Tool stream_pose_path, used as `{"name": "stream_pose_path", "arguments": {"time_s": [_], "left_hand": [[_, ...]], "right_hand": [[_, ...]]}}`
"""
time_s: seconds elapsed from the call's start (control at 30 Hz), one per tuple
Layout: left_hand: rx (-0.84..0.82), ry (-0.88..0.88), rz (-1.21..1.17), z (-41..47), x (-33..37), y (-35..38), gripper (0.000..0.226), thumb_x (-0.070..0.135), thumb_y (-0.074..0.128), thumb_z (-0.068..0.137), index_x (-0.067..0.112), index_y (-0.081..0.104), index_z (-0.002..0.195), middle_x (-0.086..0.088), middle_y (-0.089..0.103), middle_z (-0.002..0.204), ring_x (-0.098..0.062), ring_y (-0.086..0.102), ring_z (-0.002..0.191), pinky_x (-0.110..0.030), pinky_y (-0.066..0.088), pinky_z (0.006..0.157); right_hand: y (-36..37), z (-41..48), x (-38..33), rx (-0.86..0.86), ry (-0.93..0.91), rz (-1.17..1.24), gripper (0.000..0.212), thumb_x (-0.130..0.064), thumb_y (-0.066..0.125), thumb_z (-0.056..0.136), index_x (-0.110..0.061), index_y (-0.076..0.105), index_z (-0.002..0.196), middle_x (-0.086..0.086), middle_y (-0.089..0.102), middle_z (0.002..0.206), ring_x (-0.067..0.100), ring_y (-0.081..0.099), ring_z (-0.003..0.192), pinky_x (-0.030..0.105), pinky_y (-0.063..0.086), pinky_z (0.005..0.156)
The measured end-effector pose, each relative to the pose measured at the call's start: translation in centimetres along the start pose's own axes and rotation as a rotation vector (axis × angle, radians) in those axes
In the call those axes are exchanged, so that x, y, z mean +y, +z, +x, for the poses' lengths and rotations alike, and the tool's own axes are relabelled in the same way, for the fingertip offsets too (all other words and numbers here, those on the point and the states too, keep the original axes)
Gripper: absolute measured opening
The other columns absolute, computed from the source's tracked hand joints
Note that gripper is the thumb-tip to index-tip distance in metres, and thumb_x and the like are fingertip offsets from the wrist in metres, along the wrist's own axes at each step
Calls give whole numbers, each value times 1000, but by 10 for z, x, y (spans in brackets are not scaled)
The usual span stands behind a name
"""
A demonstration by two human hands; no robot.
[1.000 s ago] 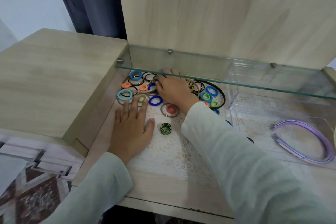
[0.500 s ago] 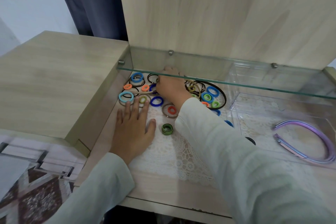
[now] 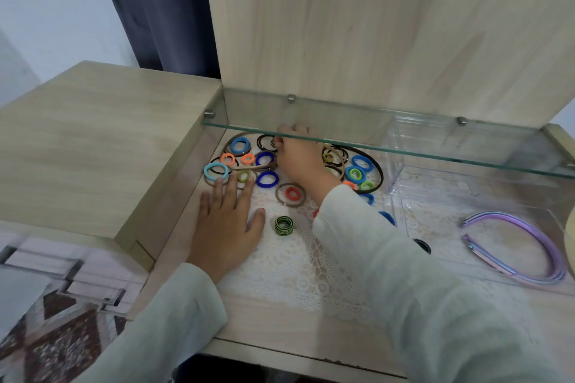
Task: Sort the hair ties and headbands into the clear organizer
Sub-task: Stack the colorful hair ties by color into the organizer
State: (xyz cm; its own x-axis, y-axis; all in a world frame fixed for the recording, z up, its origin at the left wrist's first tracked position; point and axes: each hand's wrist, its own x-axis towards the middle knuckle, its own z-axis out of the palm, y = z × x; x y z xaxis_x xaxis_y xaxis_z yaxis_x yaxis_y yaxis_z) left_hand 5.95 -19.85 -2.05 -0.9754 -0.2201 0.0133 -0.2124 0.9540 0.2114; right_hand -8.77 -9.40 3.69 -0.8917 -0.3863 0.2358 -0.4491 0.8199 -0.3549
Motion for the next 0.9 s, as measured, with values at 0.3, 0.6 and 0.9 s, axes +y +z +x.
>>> {"name": "stream_pose_path", "arguments": {"time_s": [0.3, 0.6, 0.9], "left_hand": [[13, 0, 3, -1, 1, 0, 78, 61, 6, 85, 31, 1, 157, -1, -8, 165, -25, -9, 151, -46, -1, 121], [9, -1, 41, -1, 2, -1, 77, 58, 9, 86, 30, 2, 157, -3, -7, 165, -26, -7, 152, -46, 0, 121], [38, 15, 45, -2, -1, 2, 90, 65, -5, 76, 29, 6, 157, -4, -2, 165, -28, -3, 152, -47, 3, 120]], "right_hand": [[-21, -56, 27, 25, 4, 26, 17, -25, 46, 98, -19, 59, 106, -2, 57, 123, 25, 37, 120, 40, 22, 97], [-31, -110, 41, -58, -51, 171, 19, -29, 56, 95, -24, 62, 113, -11, 58, 123, 12, 36, 113, 27, 13, 83], [-37, -137, 30, -16, -200, 150, 18, -41, 60, 91, -29, 66, 104, -16, 58, 109, 10, 36, 106, 34, 21, 87]]}}
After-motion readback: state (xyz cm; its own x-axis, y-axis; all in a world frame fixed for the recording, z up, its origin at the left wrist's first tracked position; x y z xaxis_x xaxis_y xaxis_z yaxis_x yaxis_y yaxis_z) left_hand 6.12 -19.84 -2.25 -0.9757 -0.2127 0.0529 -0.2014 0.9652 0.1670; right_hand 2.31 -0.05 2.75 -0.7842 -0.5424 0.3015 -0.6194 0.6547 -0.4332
